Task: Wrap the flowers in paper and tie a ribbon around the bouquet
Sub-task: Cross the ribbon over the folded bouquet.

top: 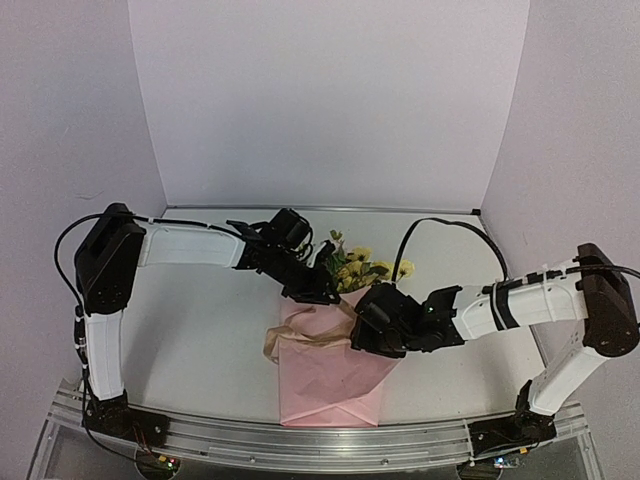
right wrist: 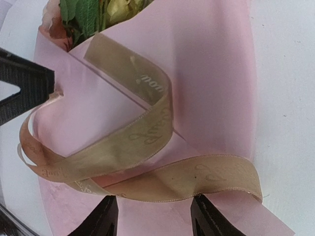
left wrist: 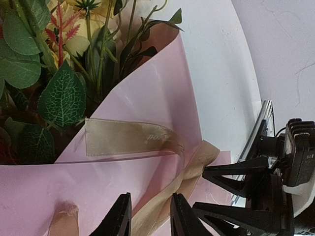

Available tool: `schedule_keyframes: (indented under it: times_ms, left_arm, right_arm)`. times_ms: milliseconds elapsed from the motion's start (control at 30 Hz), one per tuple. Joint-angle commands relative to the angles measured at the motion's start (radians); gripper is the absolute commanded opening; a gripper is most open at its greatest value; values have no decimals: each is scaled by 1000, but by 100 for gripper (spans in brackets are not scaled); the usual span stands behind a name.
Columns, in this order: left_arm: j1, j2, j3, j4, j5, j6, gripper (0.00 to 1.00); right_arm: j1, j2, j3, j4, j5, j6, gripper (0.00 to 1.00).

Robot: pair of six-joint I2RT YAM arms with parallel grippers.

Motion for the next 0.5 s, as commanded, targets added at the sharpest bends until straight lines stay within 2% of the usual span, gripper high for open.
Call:
schedule_keyframes:
  times_ms: [0, 133, 267, 467]
  left_arm:
    - [1, -8, 13, 22, 36, -2, 28]
    - [-1, 11, 42, 13, 49, 3, 27]
    - [-4, 10, 44, 6, 37, 11, 27]
    - [9, -110, -43, -24, -186, -18, 28]
  right_arm:
    - [6, 19, 55, -56, 71, 120, 51]
    - [5, 21, 59, -83, 83, 164, 45]
    - [4, -14, 50, -94, 85, 175, 46]
    - [20, -3, 92, -118, 85, 106, 50]
